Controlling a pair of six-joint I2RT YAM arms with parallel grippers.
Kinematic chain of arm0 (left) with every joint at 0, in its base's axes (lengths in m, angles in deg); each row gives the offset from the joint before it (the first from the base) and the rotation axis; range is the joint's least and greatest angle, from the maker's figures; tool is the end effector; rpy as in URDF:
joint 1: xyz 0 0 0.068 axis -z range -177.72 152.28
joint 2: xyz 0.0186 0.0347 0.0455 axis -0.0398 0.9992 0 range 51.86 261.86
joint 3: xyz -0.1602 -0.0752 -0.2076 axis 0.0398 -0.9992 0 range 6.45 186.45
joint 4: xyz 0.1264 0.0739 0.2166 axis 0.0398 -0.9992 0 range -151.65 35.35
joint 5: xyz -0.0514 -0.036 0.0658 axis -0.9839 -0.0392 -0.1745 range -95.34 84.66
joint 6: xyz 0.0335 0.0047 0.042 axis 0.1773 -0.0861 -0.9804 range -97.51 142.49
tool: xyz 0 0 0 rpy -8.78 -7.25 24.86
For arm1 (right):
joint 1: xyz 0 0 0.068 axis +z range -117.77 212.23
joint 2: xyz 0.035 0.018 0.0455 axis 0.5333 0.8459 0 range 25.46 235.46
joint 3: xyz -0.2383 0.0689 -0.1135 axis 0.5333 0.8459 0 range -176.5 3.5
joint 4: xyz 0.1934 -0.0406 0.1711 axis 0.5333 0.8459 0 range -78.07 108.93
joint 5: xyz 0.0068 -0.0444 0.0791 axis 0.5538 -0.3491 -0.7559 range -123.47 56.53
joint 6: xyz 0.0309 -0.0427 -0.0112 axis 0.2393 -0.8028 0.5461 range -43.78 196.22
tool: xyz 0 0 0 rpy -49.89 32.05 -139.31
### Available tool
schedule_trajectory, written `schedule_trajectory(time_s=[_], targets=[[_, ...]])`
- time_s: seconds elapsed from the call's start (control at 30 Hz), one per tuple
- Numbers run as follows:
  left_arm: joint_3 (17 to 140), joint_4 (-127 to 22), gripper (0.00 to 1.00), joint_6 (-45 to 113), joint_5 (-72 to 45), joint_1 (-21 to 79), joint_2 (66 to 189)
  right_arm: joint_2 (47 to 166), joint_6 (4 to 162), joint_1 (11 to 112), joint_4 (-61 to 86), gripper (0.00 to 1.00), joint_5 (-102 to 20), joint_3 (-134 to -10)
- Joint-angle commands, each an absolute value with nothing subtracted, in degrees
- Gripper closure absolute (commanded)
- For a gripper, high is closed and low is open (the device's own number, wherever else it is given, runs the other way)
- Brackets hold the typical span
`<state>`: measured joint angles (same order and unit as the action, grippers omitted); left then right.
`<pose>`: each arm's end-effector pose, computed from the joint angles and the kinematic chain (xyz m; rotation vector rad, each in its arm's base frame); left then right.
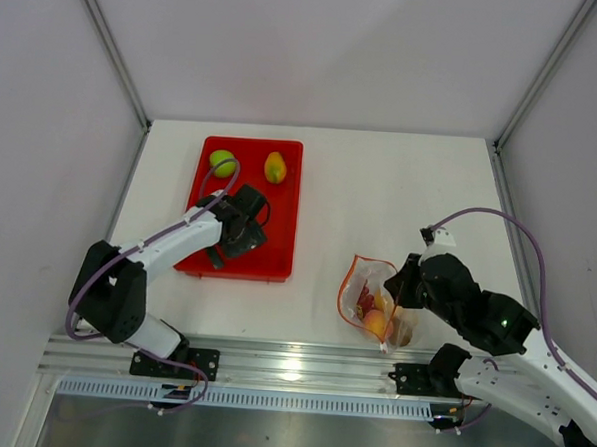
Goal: Place the food in the zip-top bag and seal the zipper
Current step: Move the bin to the center of the board.
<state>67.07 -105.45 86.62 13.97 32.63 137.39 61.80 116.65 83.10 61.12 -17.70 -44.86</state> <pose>0.2420 -0.1279 0.2236 -0.8477 2.5920 0.0642 0.0837 0.0875 0.3142 -0.0506 2.2531 0.5812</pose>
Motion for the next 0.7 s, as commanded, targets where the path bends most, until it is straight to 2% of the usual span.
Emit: schedule_trajectory(time_s=[0.0,0.3,0.47,0.67], targets=[[63.41,-106.24,0.02,90.16,12.51,32.17,134.74,62.46,116.13,82.94,59.75,1.0,-17.47,-46.42],[56.2,-103.25,0.02,91.48,11.44,33.57,127.27,63.25,115.95,82.94,58.95,1.0,-18.09,-46.42],[63.65,-104.39,0.01,88.32,15.13,33.49,128.05,63.69,115.95,82.94,58.87,1.0,-18.35,-46.42],[74.09,-105.79,0.0,85.33,16.1,30.77,134.55,63.34,115.69,82.94,59.48,1.0,-17.83,-45.9]])
